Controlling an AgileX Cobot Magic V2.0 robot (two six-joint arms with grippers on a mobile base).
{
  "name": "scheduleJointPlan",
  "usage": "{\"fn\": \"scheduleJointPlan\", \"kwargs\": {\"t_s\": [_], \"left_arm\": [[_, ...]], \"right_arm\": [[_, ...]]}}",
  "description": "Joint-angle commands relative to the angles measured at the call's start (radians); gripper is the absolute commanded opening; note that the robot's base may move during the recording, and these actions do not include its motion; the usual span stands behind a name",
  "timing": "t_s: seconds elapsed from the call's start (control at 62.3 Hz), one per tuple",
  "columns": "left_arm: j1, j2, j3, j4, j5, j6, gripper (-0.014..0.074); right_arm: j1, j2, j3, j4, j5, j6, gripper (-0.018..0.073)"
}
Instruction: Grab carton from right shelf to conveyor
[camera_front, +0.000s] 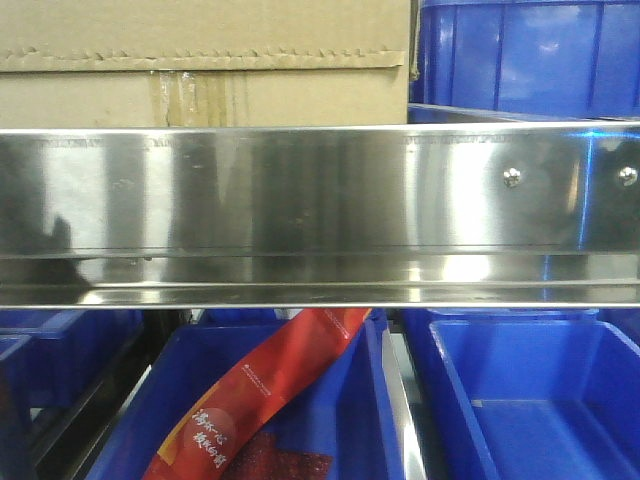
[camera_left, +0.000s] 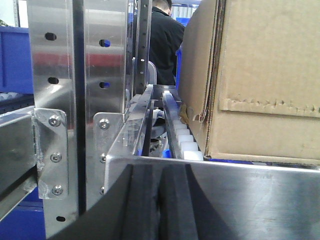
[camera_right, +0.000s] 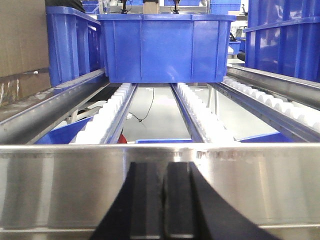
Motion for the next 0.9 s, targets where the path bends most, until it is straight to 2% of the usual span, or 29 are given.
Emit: {"fn": "scheduleJointPlan", "kwargs": {"t_s": [0.0, 0.401, 0.707, 0.803, 0.883], "left_arm": [[0.000, -0.004, -0.003, -0.005, -0.016, 0.006, 0.0003], [-0.001, -0.004, -0.003, -0.005, -0.019, 0.006, 0.0003], [-0.001, -0.004, -0.003, -0.005, -0.065, 0.006, 0.0003], [-0.001, -0.004, -0.003, -0.005, -0.089, 0.006, 0.0003], [-0.001, -0.004, -0.003, -0.005, -0.157, 0.006, 0.0003]], "right_arm": [[-0.004, -0.004, -0.001, 0.000, -0.024, -0.007, -0.0069], [-0.004, -0.004, -0.001, 0.000, -0.024, -0.007, -0.0069], [-0.004, -0.004, -0.001, 0.000, -0.034, -0.007, -0.0069], [-0.004, -0.004, -0.001, 0.000, -0.069, -0.007, -0.0069], [-0.004, -0.004, -0.001, 0.000, -0.140, -0.007, -0.0069]]}}
